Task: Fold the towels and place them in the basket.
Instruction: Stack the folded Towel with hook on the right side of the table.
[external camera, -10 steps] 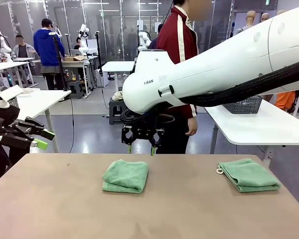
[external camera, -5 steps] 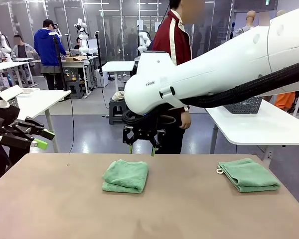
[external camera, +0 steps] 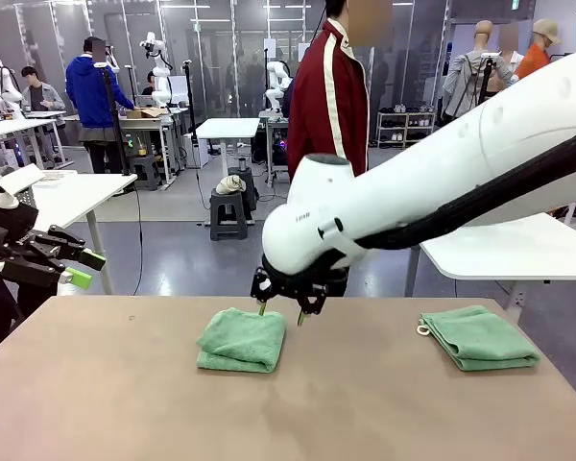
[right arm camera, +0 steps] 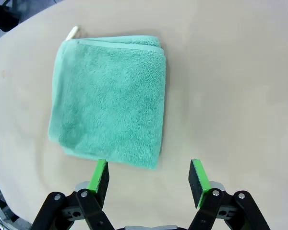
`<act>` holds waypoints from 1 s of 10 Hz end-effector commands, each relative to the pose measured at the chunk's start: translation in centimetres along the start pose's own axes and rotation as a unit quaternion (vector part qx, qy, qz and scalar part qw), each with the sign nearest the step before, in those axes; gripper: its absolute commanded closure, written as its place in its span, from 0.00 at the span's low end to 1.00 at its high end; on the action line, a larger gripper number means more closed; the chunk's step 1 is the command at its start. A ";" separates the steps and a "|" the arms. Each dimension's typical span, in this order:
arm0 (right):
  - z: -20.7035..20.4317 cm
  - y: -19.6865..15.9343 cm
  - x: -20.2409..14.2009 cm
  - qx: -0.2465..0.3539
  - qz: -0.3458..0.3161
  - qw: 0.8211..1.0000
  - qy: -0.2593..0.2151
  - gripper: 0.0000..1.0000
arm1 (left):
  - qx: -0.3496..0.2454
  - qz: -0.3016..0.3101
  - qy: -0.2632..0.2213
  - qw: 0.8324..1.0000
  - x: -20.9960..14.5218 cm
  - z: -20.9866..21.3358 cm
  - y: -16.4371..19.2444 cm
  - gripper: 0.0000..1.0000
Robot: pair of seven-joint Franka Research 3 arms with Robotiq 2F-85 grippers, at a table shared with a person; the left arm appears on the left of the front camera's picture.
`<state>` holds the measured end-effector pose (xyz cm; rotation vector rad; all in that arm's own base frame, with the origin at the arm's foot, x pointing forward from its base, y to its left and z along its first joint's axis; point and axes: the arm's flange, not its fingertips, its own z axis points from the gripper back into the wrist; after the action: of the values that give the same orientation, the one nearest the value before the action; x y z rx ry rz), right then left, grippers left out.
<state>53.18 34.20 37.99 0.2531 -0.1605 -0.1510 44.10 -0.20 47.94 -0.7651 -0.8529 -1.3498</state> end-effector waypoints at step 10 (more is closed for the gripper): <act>-8.1 -2.5 1.0 0.051 -0.019 0.998 -0.035 0.16 | 0.004 -0.005 -0.008 1.000 0.2 0.0 0.0 0.35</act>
<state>54.89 32.92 29.99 0.3260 -0.2157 -0.2050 44.10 -0.20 47.94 -0.7651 -0.8529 -1.3499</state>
